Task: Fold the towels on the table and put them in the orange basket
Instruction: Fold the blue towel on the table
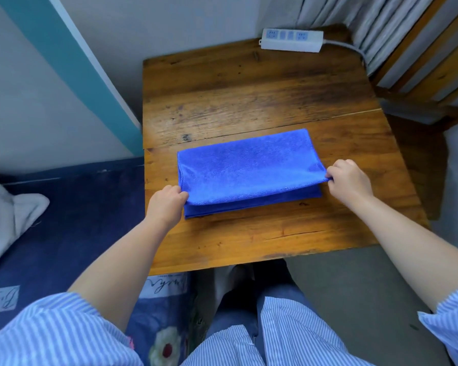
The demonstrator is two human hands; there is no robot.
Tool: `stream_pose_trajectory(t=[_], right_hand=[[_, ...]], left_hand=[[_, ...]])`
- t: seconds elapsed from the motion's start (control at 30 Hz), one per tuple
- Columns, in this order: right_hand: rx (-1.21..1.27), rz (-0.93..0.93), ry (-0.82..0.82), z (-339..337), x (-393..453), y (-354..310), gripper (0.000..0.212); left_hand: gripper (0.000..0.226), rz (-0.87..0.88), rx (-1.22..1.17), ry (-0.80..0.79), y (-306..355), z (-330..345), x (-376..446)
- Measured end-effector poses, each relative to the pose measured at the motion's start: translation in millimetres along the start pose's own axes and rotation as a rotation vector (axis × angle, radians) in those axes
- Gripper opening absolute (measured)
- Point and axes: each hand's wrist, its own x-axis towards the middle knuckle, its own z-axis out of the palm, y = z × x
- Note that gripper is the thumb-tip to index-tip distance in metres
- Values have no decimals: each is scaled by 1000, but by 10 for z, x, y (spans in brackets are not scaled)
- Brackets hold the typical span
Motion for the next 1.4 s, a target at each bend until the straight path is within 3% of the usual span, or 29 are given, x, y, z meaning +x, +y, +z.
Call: stream_pose_trajectory(t=[0.33, 0.43, 0.57, 0.73, 0.97, 1.13, 1.3, 1.4], right_hand=[[-9, -63, -7, 218, -134, 31, 12], [-69, -33, -107, 307, -177, 69, 13], [-60, -48, -70, 296, -214, 26, 7], [-51, -226, 62, 331, 65, -389, 28], [-31, -222, -228, 825, 447, -716, 56], [-48, -141, -219, 861, 435, -294, 62], [98, 166, -127, 859, 399, -124, 68], [109, 235, -130, 850, 406, -166, 67]], left_hand=[[19, 1, 51, -125, 60, 199, -33], [20, 0, 35, -176, 57, 252, -60], [22, -54, -118, -102, 76, 268, -82], [41, -125, -377, 89, 262, 130, 247], [58, -199, -440, 35, 547, 343, 775], [64, -211, -403, 31, 477, 666, 758], [64, -237, -415, 97, 500, 675, 744], [69, -233, -406, 76, 507, 645, 742]])
